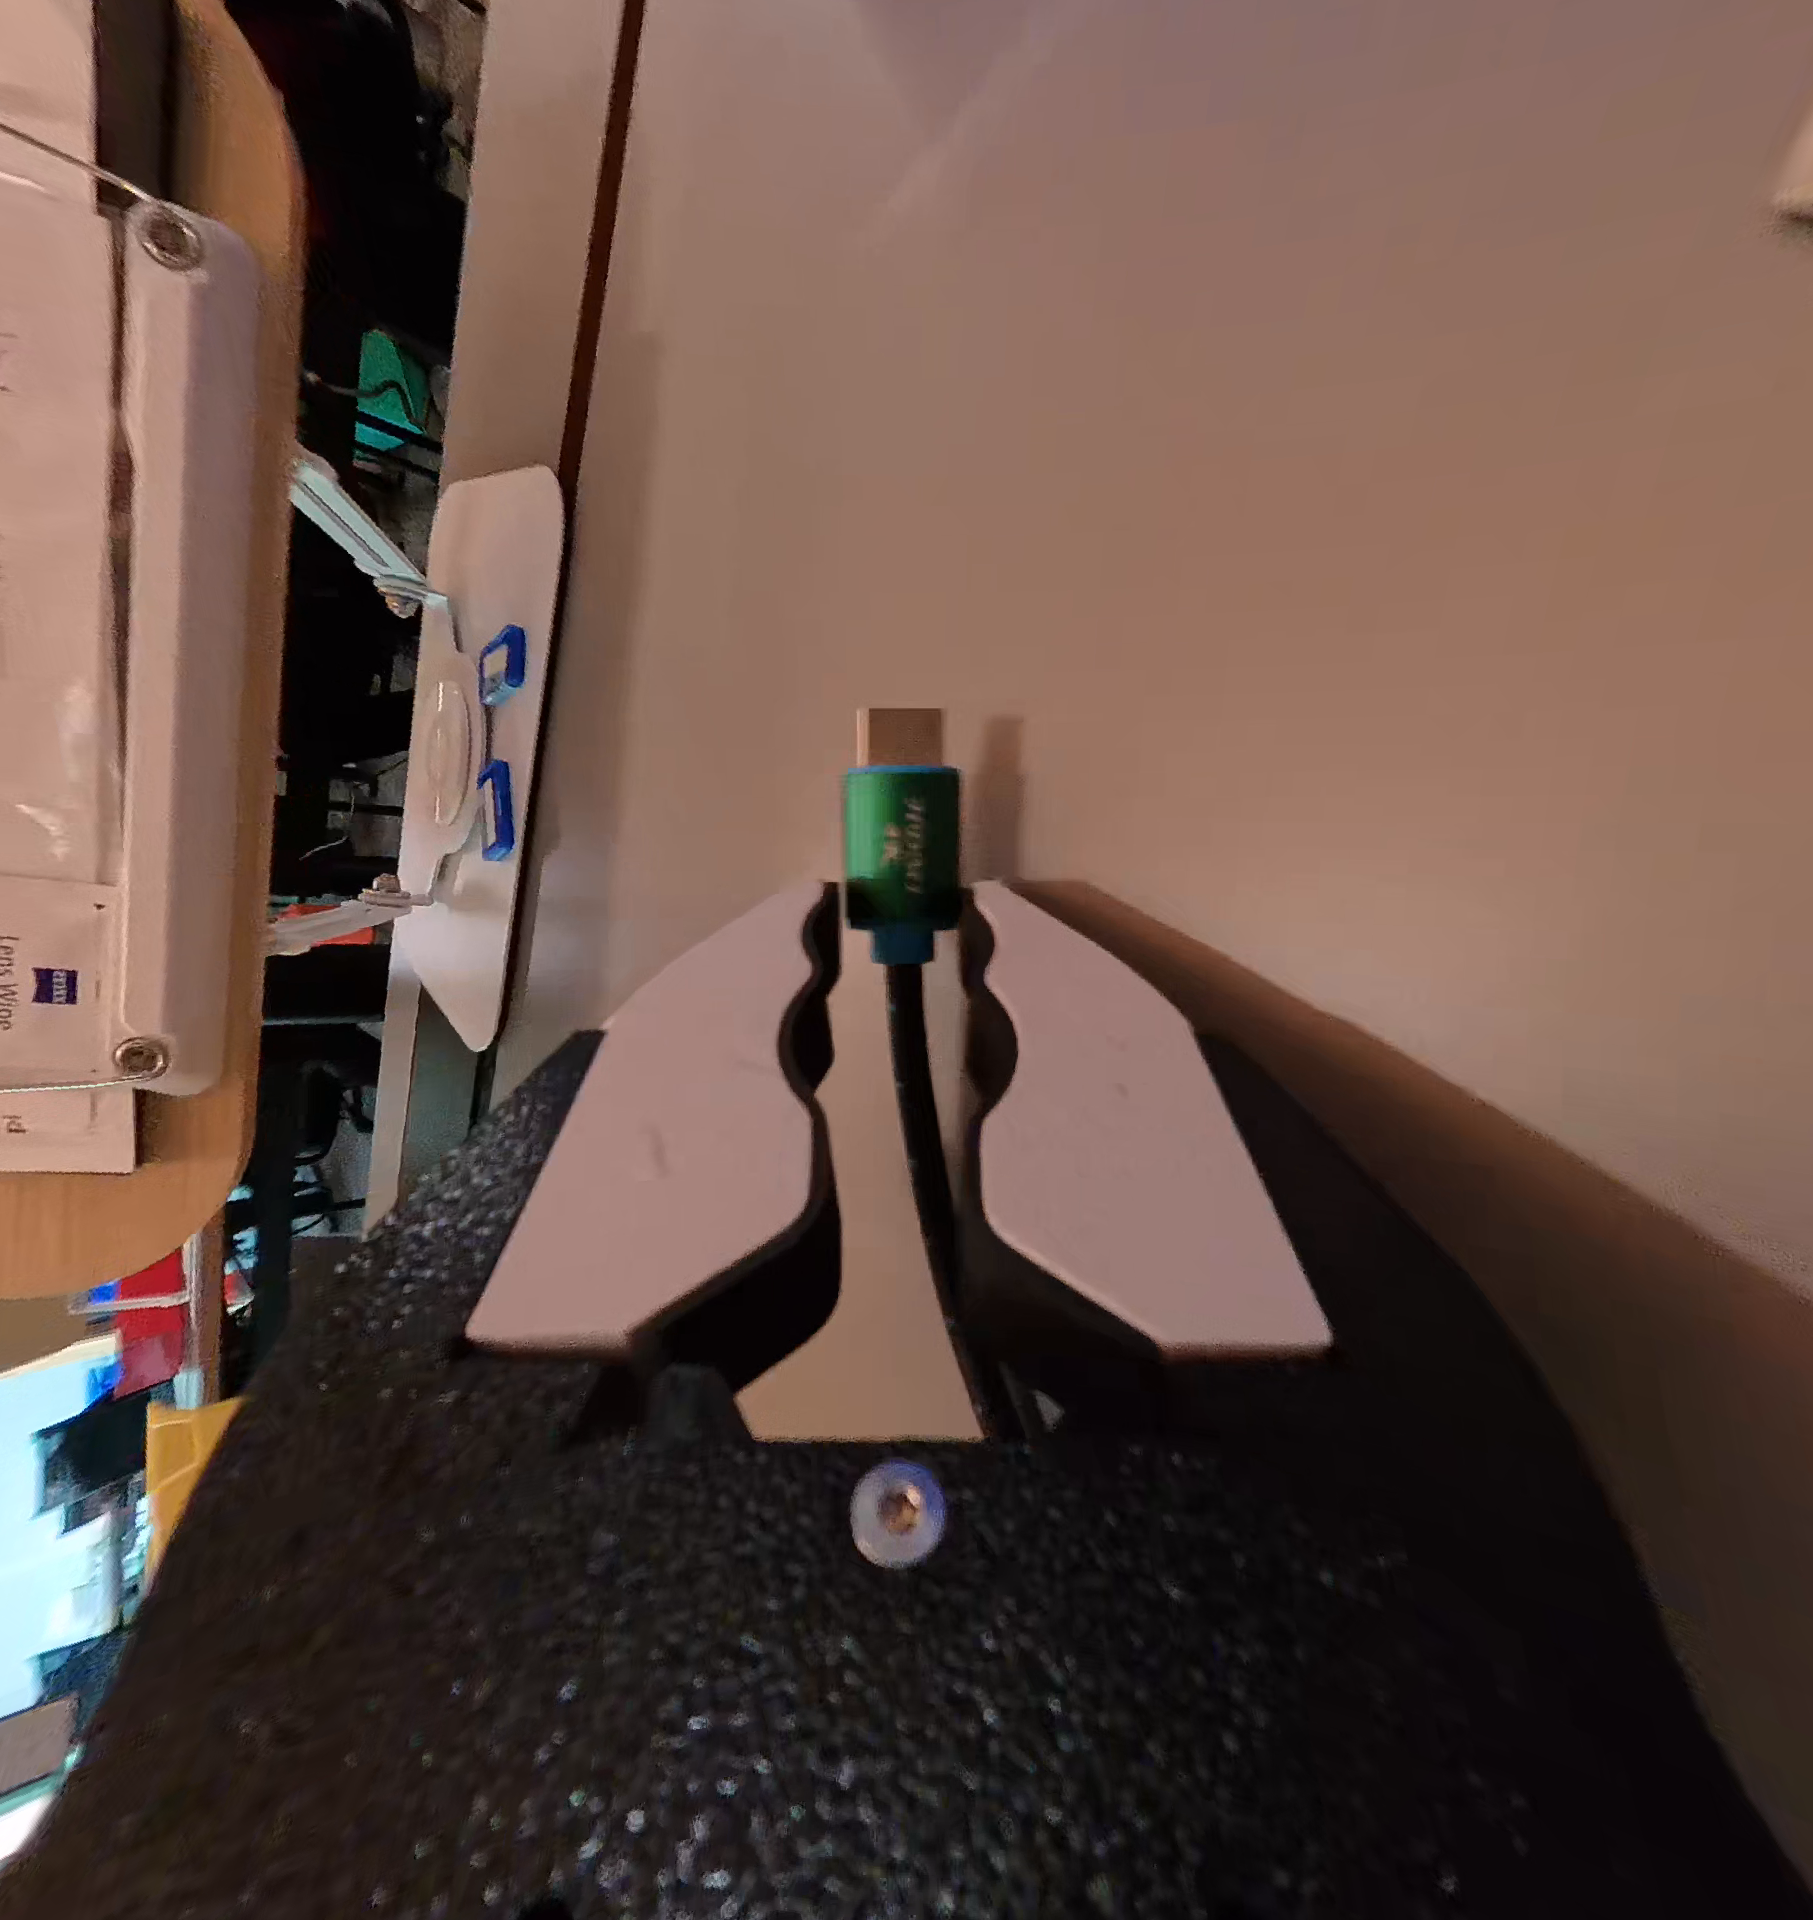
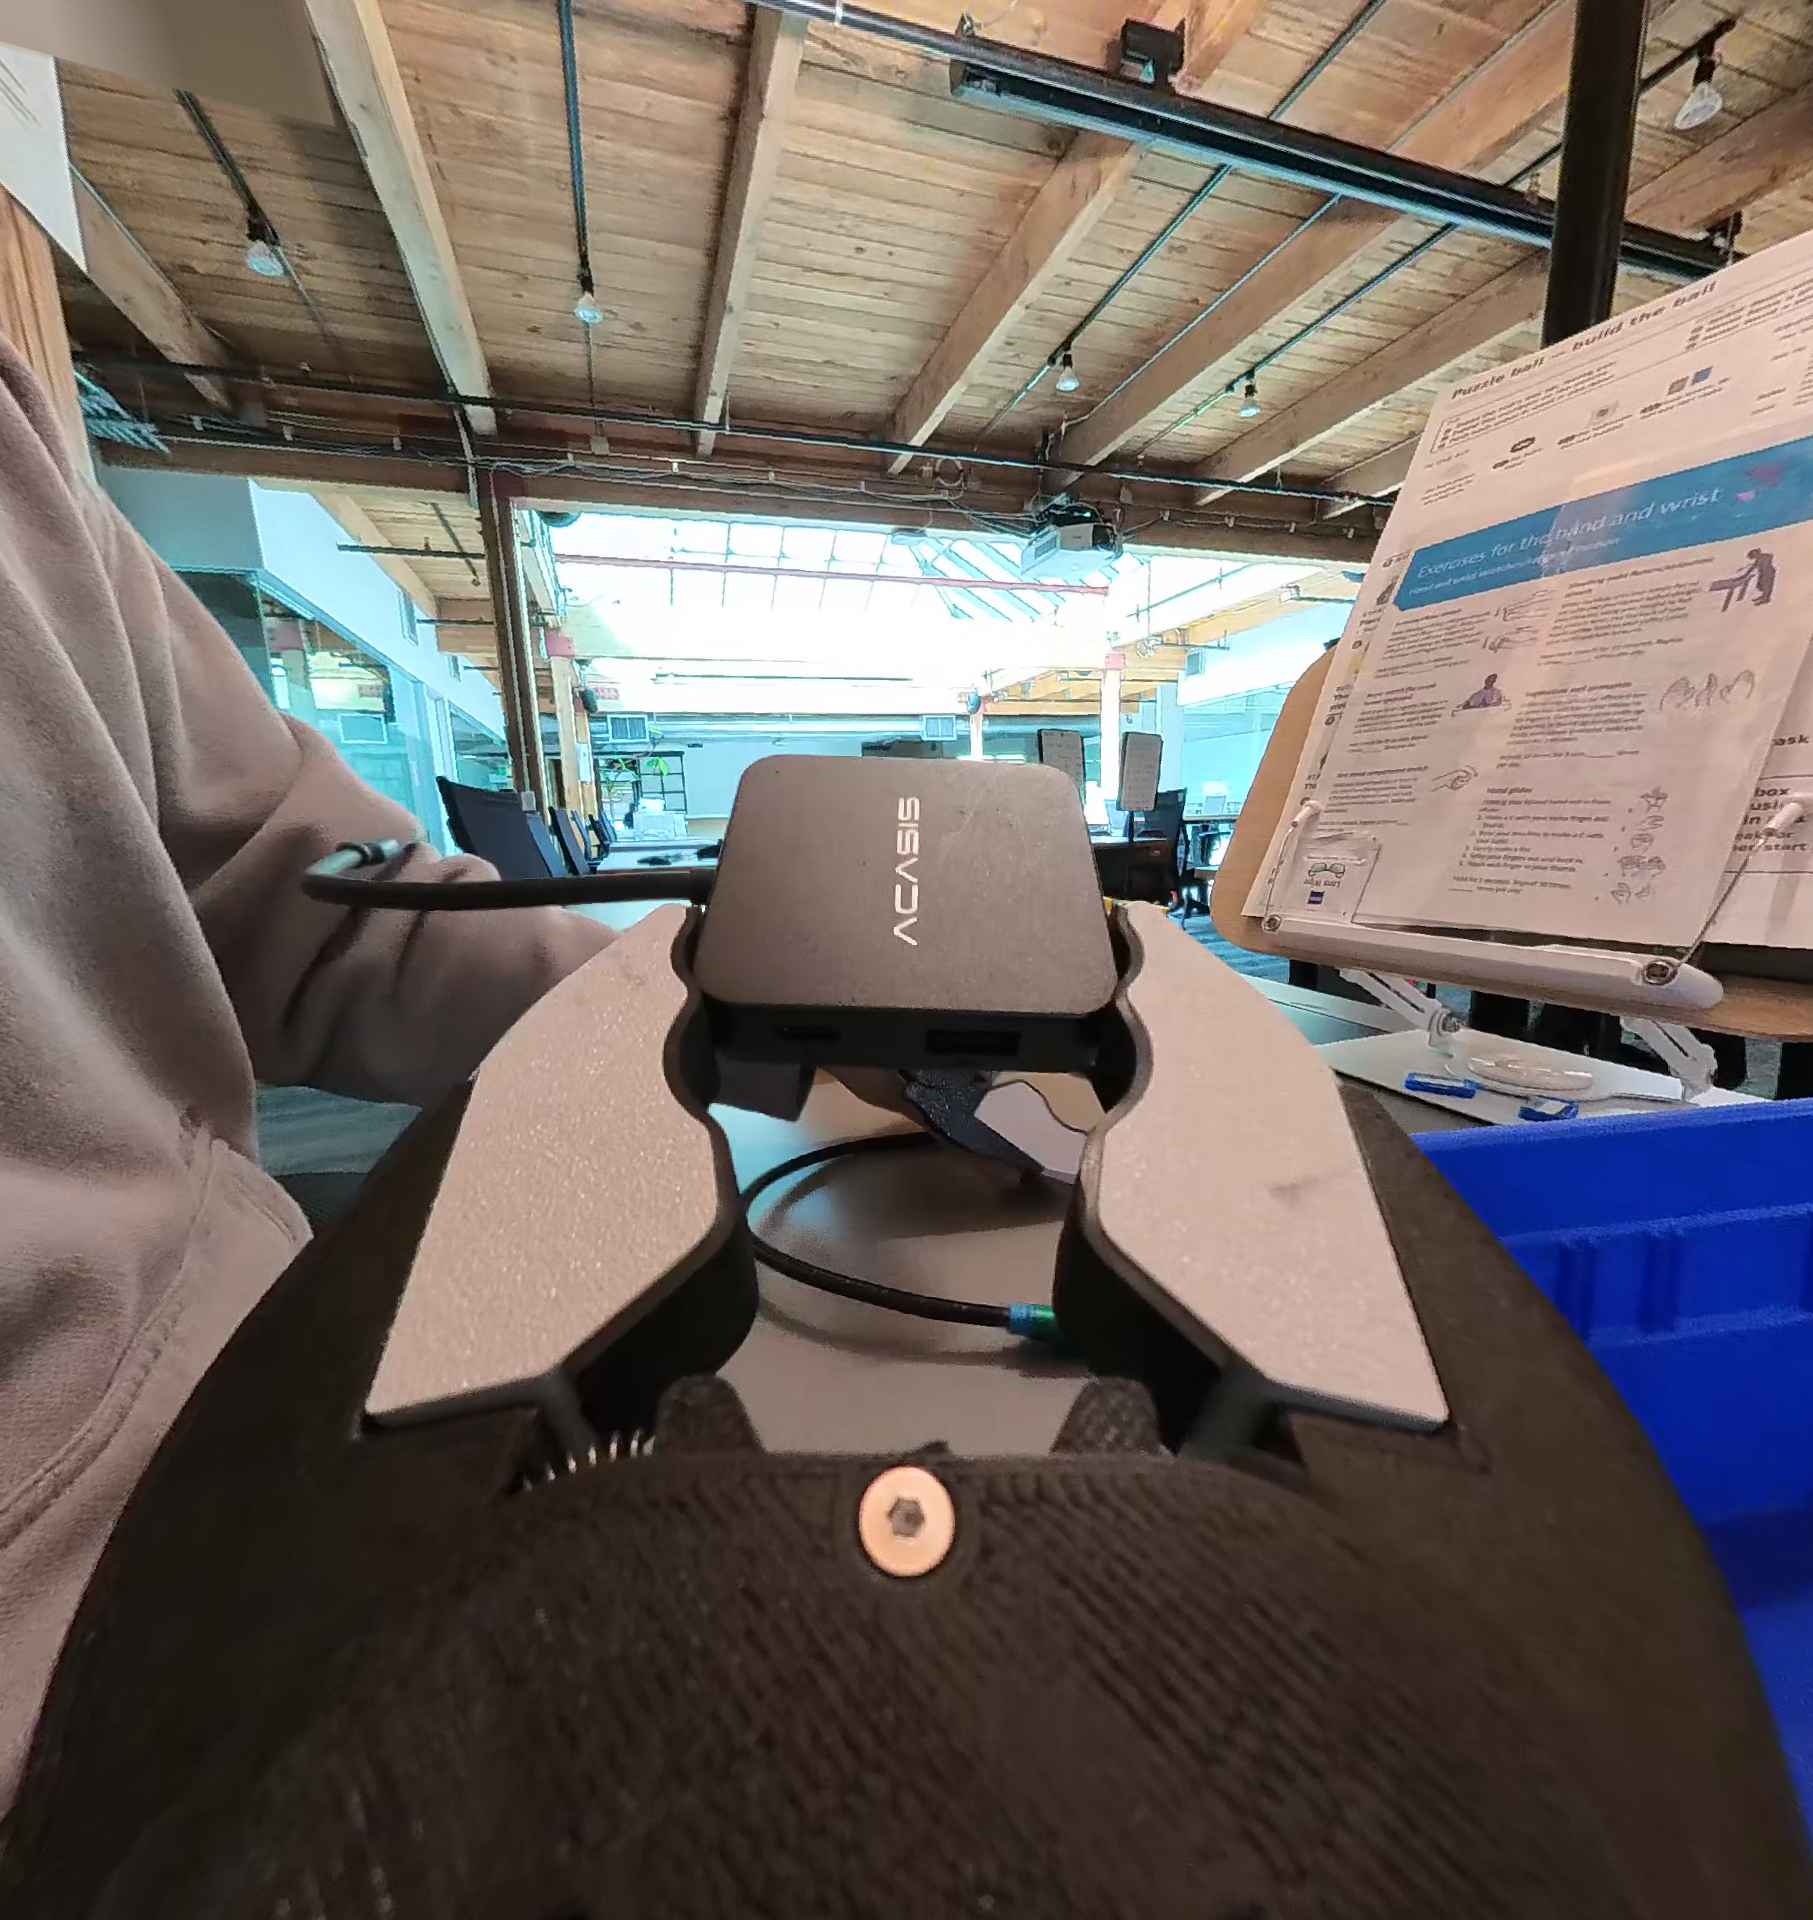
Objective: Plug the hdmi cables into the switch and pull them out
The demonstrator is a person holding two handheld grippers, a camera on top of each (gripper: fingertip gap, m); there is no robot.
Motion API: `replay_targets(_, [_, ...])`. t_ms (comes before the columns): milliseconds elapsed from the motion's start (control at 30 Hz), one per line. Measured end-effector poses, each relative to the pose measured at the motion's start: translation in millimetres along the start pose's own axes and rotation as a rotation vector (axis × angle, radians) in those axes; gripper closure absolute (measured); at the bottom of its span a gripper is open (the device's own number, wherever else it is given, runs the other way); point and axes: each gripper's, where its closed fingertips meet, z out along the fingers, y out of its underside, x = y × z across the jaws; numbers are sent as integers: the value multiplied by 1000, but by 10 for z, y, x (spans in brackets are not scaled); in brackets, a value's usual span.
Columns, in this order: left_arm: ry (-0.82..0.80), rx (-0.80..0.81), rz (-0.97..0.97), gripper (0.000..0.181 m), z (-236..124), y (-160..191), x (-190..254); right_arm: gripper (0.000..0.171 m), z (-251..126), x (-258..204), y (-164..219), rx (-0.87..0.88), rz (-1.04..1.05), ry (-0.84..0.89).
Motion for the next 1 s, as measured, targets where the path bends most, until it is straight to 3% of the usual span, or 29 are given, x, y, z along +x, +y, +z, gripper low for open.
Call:
replay_targets(33, [-26, -9, 6, 161, 21, 28, -18, 99, -4, 1, -2, 0, 1, 0])
replay_targets(167, [-46, -33, 0, 161, 43, 59, -51, 99, -6, 5, 12, -10, -5, 2])
replay_targets(400, [68, -21, -295, 161, 75, 143, -113, 99, 8, 13, 44, -28, -15, 11])
replay_targets(533, [231, -43, -549, 162, 87, 221, -76, 99, 7, 22, 59, -37, -19, 19])
replay_targets(700, [471, 45, -764, 161, -146, 110, 32, 99, 11, 20, 86, -53, -26, 19])
replay_targets(867, [709, 162, -779, 161, -591, -150, 168, 99, 27, 15, 112, -66, -23, 14])
replay_targets(1000, [782, 146, -609, 161, -845, -255, 284, 99, 48, 8, 183, -107, -34, 14])
